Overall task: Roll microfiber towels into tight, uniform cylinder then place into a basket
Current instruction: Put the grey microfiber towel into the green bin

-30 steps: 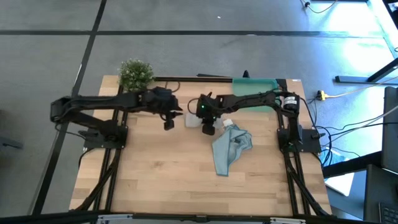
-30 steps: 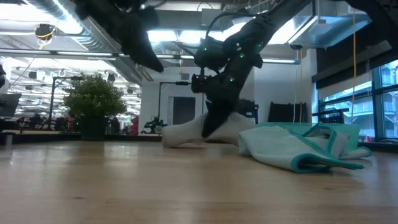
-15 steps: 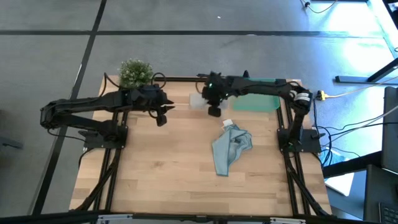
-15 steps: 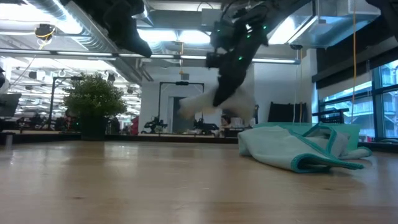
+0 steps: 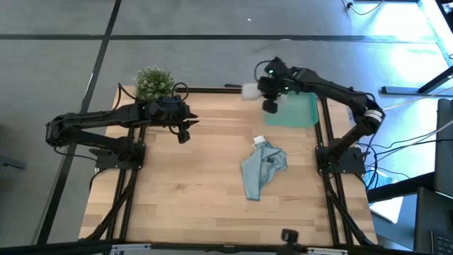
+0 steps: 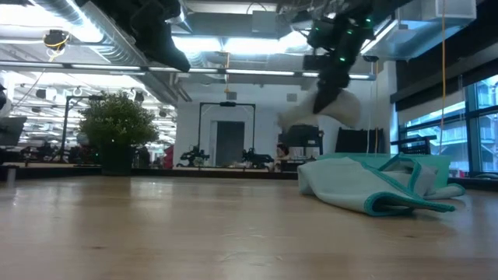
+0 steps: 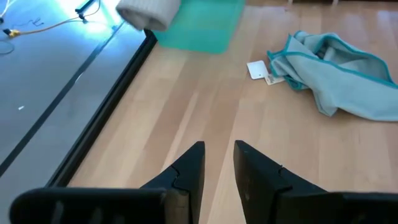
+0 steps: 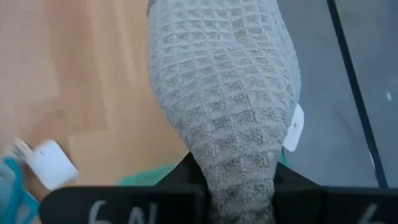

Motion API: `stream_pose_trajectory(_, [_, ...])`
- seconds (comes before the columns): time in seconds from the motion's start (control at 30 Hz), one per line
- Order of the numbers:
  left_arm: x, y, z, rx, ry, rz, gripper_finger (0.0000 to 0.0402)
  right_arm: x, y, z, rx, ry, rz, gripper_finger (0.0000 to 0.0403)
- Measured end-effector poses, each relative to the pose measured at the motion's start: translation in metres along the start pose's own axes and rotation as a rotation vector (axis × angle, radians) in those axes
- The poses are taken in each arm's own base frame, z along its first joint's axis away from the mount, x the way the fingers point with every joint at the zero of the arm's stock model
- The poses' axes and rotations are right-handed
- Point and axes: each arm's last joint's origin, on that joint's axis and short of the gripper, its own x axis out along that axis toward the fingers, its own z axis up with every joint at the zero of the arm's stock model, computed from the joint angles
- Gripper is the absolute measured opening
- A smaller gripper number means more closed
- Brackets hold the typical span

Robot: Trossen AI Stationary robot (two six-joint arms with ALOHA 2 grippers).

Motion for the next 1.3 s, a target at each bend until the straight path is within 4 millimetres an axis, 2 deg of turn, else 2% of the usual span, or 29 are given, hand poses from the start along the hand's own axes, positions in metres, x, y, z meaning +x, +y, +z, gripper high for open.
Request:
stream_pose_trajectory(0.23, [0.0,0.0,0.002,-0.003,-0.018,0.003,0.008,-0.003,-0.012,-0.046,0.033,0.049,-0.034,0.0046])
stream_pose_trajectory(0.57, [0.0,0.0,0.002,-0.029,-0.023,0.003,0.008,0.013,-0.021,-0.092,0.071,0.199,-0.088,0.0046])
stream_pose_trajectory(0.93, [0.0,0.0,0.002,-0.051,-0.023,0.003,0.008,0.013,-0.034,-0.107,0.066,0.234,-0.101,0.0046])
stream_pose_trajectory(1.3, [0.0,0.0,0.002,-0.05,-0.023,0.002,0.008,0.036,-0.033,-0.115,0.027,0.278,0.044,0.0046])
